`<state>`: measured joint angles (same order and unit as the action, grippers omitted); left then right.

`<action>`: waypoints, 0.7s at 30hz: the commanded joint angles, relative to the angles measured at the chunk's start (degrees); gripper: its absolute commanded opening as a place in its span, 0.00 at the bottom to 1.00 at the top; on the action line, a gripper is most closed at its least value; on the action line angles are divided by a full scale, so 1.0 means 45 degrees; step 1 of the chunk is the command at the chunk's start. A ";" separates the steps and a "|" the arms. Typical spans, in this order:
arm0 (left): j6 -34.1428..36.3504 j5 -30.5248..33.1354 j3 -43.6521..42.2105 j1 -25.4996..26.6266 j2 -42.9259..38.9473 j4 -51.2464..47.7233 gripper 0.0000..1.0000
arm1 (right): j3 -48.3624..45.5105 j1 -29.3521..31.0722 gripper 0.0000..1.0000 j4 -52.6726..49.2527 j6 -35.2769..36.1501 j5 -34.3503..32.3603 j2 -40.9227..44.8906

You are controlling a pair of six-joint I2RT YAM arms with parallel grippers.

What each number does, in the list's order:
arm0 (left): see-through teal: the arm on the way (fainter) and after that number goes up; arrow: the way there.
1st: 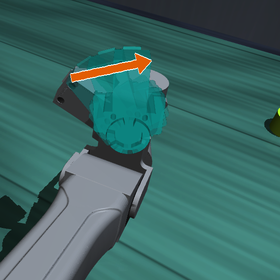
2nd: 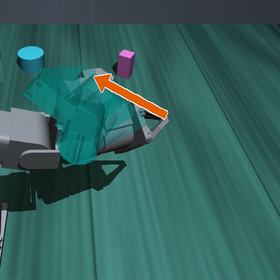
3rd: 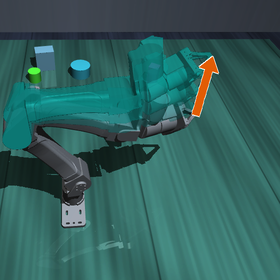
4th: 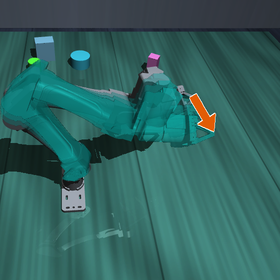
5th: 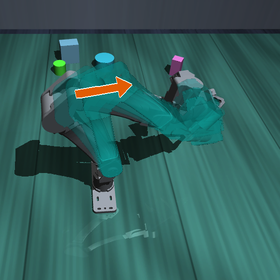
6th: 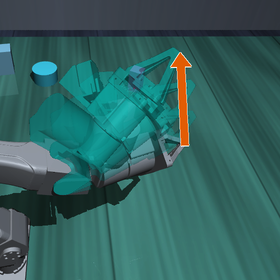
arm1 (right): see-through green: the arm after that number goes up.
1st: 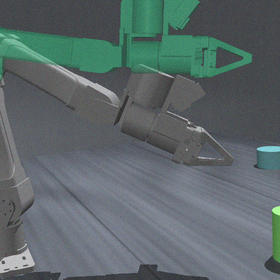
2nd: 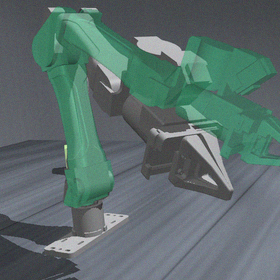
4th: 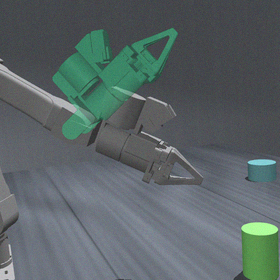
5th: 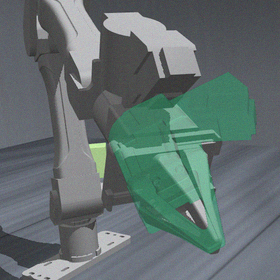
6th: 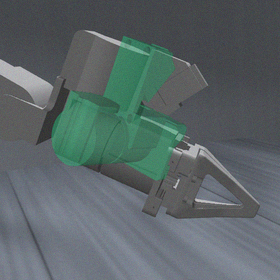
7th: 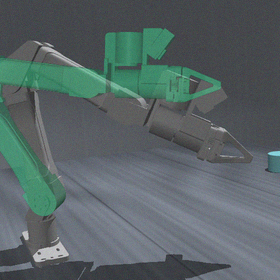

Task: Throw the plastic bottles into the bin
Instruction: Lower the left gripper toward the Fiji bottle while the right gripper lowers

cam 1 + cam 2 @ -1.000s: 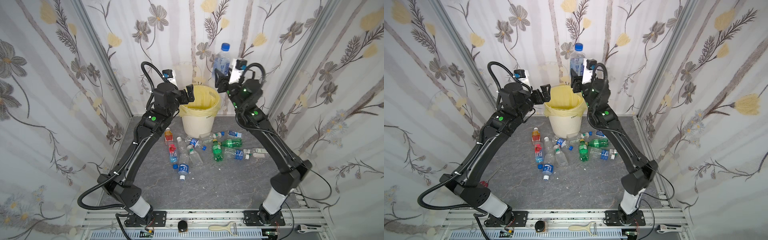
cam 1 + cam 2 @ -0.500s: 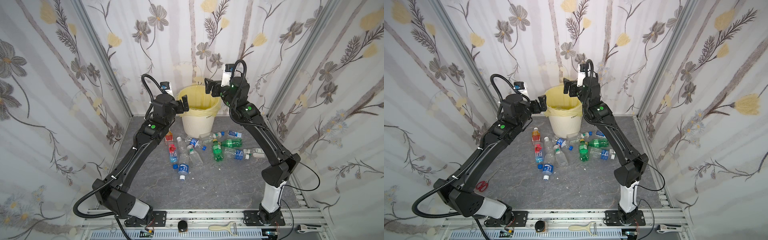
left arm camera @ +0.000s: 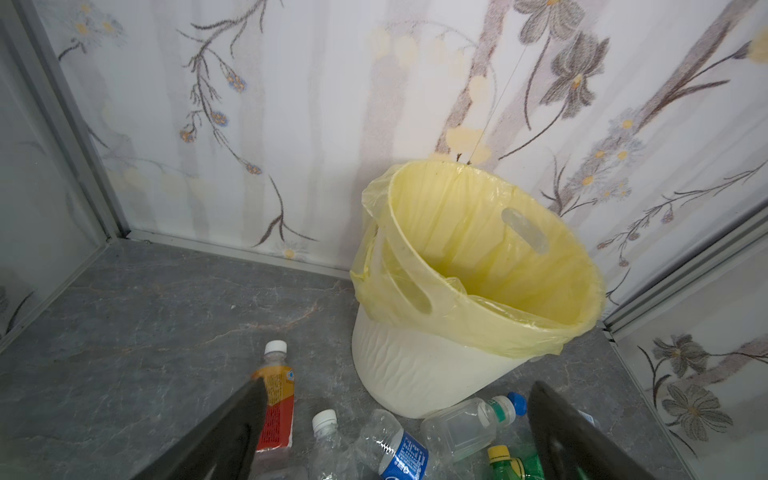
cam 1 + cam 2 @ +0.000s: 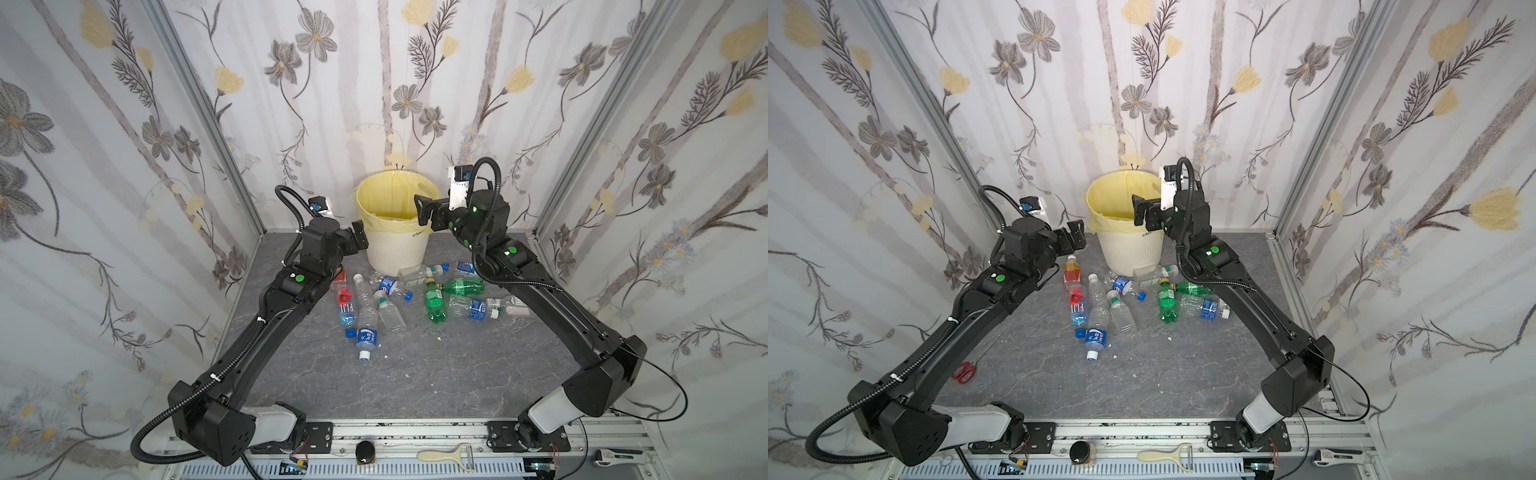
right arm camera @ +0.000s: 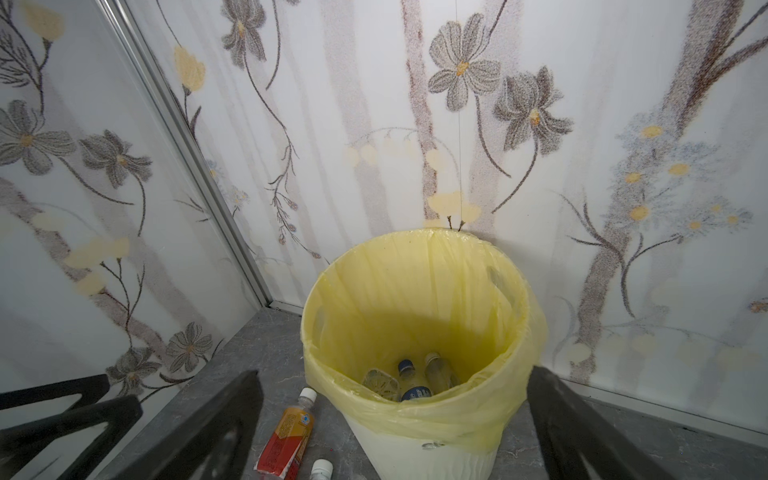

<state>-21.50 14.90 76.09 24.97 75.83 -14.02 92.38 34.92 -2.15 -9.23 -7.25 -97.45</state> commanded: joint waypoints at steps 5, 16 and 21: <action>-0.1816 -0.0757 -0.0280 -0.0523 0.1086 -0.2901 1.00 | -0.2475 0.1215 1.00 0.0778 0.0692 0.0126 0.1248; -0.3361 -0.2123 -0.2831 -0.0647 0.1235 -0.3154 1.00 | -0.5136 0.3074 1.00 0.1434 0.0440 -0.1313 0.1792; -0.3394 -0.2456 -0.3680 -0.0664 0.1527 -0.3137 1.00 | -0.5485 0.3391 1.00 0.1124 0.0330 -0.1870 0.1612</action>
<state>-35.14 4.64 60.93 22.11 82.24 -28.03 68.01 49.82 0.86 -6.59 -12.25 -89.91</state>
